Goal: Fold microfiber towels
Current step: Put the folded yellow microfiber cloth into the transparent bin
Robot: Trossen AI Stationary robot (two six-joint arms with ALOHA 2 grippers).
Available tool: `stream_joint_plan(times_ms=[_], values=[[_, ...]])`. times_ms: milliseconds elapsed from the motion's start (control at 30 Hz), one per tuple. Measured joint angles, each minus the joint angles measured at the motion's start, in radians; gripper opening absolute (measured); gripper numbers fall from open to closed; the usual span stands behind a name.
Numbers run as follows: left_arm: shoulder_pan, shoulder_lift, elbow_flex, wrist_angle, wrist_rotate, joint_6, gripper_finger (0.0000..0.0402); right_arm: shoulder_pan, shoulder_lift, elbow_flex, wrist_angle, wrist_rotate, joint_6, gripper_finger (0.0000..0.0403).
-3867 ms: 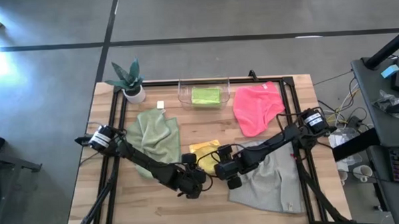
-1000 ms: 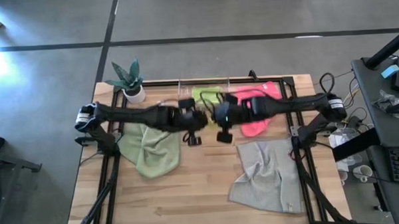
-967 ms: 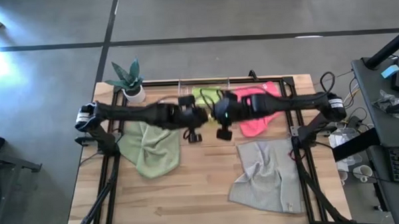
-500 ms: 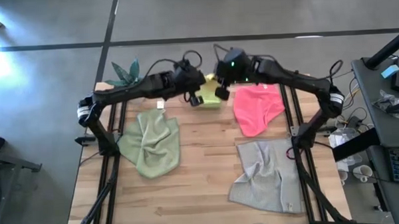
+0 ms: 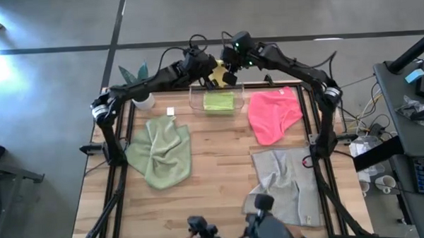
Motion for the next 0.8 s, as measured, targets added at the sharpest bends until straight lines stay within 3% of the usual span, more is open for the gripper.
stream_joint_plan(times_ms=[233,400,600,800], values=[[0.062,0.060,0.000,0.098,0.006,0.008,0.0008,-0.061,0.141,0.193,-0.054,-0.003,-0.026,0.0008],[0.098,0.082,0.000,0.155,0.071,0.005,0.0008,-0.105,0.230,0.323,-0.118,-0.003,-0.029,0.0008],[0.107,0.109,-0.012,0.096,0.172,-0.001,0.0008,-0.140,0.300,0.392,-0.239,-0.012,-0.044,0.0008],[0.101,0.108,-0.017,-0.124,0.245,-0.004,0.0008,-0.131,0.326,0.393,-0.409,-0.121,-0.045,0.0008]])
